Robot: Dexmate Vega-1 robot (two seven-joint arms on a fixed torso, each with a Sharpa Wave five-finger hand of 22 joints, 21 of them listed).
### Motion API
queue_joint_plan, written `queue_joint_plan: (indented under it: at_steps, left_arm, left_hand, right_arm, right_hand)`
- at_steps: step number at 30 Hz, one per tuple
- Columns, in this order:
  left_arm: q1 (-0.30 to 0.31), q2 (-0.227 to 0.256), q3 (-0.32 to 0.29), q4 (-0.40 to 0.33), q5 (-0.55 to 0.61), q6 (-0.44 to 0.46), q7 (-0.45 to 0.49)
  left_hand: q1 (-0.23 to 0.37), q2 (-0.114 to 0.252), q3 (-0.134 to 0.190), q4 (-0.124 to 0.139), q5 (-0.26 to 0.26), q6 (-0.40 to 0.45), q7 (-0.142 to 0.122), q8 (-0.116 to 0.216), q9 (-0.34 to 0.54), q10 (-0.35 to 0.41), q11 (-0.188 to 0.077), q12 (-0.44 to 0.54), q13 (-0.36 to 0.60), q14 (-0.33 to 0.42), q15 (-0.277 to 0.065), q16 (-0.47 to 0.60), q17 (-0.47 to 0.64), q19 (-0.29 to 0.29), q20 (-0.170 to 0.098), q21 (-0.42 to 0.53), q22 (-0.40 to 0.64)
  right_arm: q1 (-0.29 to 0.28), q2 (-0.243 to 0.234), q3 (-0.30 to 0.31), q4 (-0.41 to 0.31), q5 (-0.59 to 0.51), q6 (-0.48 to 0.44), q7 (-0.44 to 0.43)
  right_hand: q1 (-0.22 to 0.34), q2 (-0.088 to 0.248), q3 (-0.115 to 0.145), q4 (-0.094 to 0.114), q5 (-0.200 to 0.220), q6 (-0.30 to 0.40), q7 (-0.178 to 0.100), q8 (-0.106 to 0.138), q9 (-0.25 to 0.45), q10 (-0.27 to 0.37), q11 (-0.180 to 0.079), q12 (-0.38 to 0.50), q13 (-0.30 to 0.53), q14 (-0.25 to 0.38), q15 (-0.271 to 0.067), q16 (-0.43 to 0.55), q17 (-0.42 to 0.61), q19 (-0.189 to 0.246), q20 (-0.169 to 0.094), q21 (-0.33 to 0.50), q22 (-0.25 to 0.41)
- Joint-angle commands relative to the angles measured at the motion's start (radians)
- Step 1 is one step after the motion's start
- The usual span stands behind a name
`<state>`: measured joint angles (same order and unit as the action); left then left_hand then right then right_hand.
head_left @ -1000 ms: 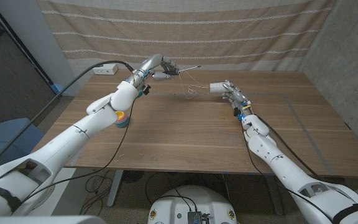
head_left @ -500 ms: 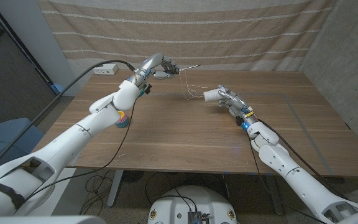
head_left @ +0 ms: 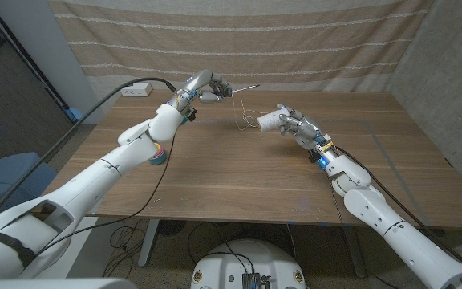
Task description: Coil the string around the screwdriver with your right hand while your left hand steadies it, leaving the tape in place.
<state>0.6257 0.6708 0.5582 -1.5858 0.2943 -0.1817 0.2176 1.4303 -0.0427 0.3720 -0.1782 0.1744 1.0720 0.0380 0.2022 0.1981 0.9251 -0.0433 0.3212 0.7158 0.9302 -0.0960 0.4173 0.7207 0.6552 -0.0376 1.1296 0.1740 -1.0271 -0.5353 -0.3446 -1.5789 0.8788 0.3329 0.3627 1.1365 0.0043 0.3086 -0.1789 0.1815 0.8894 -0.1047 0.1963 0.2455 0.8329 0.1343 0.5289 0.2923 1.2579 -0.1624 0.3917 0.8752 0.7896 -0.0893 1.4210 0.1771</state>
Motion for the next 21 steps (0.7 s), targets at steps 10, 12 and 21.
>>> queue_joint_plan:
  at_steps: [10, 12, 21]
  left_arm:
    - [-0.018, 0.005, 0.047, 0.014, 0.049, 0.053, -0.023]
    - [-0.021, 0.006, 0.055, 0.014, 0.063, 0.060, -0.022]
    - [-0.022, 0.012, 0.074, 0.004, 0.116, 0.091, -0.007]
  left_hand:
    - [0.104, 0.118, 0.039, 0.018, 0.004, 0.075, 0.043, 0.006, 0.024, 0.009, 0.001, -0.009, 0.006, 0.046, -0.063, 0.006, 0.003, 0.024, -0.174, 0.003, 0.006]
    - [0.104, 0.118, 0.039, 0.018, 0.004, 0.075, 0.043, 0.006, 0.024, 0.009, 0.001, -0.009, 0.007, 0.044, -0.065, 0.005, 0.004, 0.024, -0.174, 0.003, 0.006]
    - [0.104, 0.118, 0.038, 0.019, 0.004, 0.075, 0.042, 0.006, 0.024, 0.012, -0.001, -0.010, 0.008, 0.044, -0.064, 0.005, 0.004, 0.024, -0.174, 0.003, 0.006]
  right_arm:
    - [0.038, -0.052, 0.012, -0.104, -0.050, 0.086, 0.031]
    - [0.050, -0.051, 0.009, -0.105, -0.055, 0.089, 0.030]
    - [0.089, -0.033, 0.002, -0.105, -0.103, 0.112, -0.025]
  right_hand:
    - [0.163, 0.146, 0.134, 0.032, 0.005, 0.180, 0.181, 0.005, 0.002, 0.134, -0.065, 0.133, 0.123, 0.046, -0.049, -0.005, 0.000, 0.010, -0.123, 0.007, 0.001]
    - [0.164, 0.146, 0.135, 0.031, 0.005, 0.179, 0.181, 0.005, 0.001, 0.134, -0.065, 0.133, 0.124, 0.048, -0.050, -0.003, 0.002, 0.010, -0.123, 0.007, 0.001]
    - [0.164, 0.146, 0.134, 0.032, 0.004, 0.179, 0.181, 0.005, 0.001, 0.132, -0.067, 0.132, 0.125, 0.047, -0.049, -0.005, 0.001, 0.010, -0.123, 0.007, 0.001]
